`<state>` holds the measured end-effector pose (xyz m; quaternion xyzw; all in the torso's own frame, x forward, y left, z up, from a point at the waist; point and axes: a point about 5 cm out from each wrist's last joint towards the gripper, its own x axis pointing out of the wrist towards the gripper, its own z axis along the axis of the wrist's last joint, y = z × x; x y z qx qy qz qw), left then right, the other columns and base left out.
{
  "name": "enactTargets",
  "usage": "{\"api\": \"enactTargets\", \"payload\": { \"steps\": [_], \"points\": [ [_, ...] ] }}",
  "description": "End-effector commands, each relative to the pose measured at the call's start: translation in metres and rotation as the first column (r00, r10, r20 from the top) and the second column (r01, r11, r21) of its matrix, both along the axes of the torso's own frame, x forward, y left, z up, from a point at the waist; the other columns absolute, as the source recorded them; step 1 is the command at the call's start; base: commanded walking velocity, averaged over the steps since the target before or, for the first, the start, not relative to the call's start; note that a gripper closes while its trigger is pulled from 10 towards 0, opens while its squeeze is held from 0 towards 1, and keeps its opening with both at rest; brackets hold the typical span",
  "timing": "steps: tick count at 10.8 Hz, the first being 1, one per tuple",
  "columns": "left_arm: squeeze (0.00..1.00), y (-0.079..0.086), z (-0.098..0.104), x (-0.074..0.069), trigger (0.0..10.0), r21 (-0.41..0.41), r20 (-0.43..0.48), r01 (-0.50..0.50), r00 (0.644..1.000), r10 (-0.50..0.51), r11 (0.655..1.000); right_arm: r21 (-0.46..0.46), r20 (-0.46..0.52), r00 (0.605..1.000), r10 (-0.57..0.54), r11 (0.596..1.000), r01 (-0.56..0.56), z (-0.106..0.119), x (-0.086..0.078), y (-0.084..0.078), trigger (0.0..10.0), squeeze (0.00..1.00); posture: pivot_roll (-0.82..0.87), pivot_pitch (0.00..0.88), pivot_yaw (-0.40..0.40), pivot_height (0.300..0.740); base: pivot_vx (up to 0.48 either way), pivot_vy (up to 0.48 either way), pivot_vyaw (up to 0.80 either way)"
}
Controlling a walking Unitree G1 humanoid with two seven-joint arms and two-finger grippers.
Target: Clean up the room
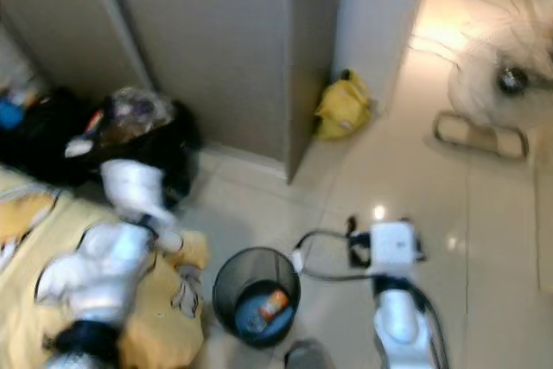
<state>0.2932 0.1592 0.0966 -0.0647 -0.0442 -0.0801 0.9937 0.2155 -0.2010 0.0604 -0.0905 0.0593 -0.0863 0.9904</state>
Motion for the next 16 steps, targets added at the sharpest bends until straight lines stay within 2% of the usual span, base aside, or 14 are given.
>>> {"api": "enactTargets", "payload": {
  "steps": [1,2,3,5,6,7,8,9,11,13,14,16],
  "points": [
    [0.00,0.004,0.010,-0.006,10.0,0.018,0.041,0.010,0.999,-0.011,1.000,0.014,0.059,0.998,-0.009,1.000,0.008,0.020,0.006,-0.006,10.0,0.41,-0.21,0.000,0.023,0.735,0.000,0.000,0.00],
    [0.00,0.006,0.011,-0.011,10.0,0.026,0.042,0.029,0.999,-0.030,0.999,0.011,0.073,0.997,0.019,1.000,-0.020,0.028,0.010,-0.006,10.0,0.41,-0.21,0.000,0.014,0.735,0.000,0.000,0.00],
    [0.00,-0.001,0.007,-0.015,10.0,0.043,0.002,0.072,0.997,-0.072,0.996,0.018,0.050,0.998,0.048,0.999,-0.049,0.020,0.021,-0.001,10.0,0.40,-0.19,0.000,0.005,0.735,0.000,0.000,0.00],
    [0.00,-0.003,0.015,-0.016,10.0,0.065,0.023,0.126,0.992,-0.128,0.990,0.050,0.027,0.997,0.076,0.996,-0.077,0.014,0.037,0.010,10.0,0.41,-0.19,0.000,0.016,0.735,0.000,-0.382,0.00],
    [0.00,-0.005,0.015,-0.021,10.0,0.074,0.022,0.172,0.984,-0.174,0.982,0.048,0.018,0.996,0.085,0.995,-0.086,0.013,0.039,0.011,10.0,0.40,-0.19,0.000,0.021,0.735,0.000,-0.480,0.00],
    [0.00,-0.011,0.015,-0.027,10.0,0.047,0.015,0.240,0.970,-0.241,0.970,0.037,0.006,0.997,0.070,0.997,-0.071,0.008,0.039,0.006,10.0,0.40,-0.19,0.000,0.039,0.735,0.000,-0.480,0.00],
    [0.00,-0.010,0.015,-0.028,10.0,0.022,0.019,0.236,0.971,-0.236,0.971,0.027,0.006,0.997,0.075,0.997,-0.075,0.006,0.037,0.007,10.0,0.41,-0.20,0.000,0.044,0.735,0.000,-0.480,0.00],
    [0.00,-0.009,0.013,-0.027,10.0,0.060,0.003,0.233,0.972,-0.234,0.971,0.006,0.012,0.993,0.115,0.993,-0.115,0.004,0.032,0.017,10.0,0.41,-0.21,0.000,0.060,0.735,0.000,-0.480,0.00],
    [0.00,-0.011,0.012,-0.027,10.0,0.070,-0.011,0.270,0.963,-0.270,0.960,0.040,-0.005,0.994,0.106,0.994,-0.105,-0.001,0.028,0.023,10.0,0.41,-0.22,0.000,0.068,0.735,0.000,-0.480,0.00],
    [0.00,-0.010,0.003,-0.025,10.0,0.066,-0.060,0.257,0.966,-0.253,0.964,0.038,-0.033,0.994,0.107,0.994,-0.105,-0.008,0.022,0.015,10.0,0.42,-0.21,0.000,0.055,0.735,0.000,0.000,-0.76],
    [0.00,-0.006,-0.006,-0.023,10.0,0.085,-0.096,0.212,0.974,-0.204,0.974,0.034,-0.054,0.993,0.102,0.994,-0.100,-0.013,0.018,0.011,10.0,0.42,-0.21,0.000,0.053,0.735,0.000,0.000,-0.74],
    [0.00,0.016,-0.023,-0.015,10.0,0.093,-0.169,0.038,0.985,-0.022,0.995,0.053,-0.038,0.996,0.087,0.995,-0.085,-0.014,0.018,0.009,10.0,0.43,-0.22,0.000,0.067,0.735,0.000,0.000,-0.74]
  ]
}}
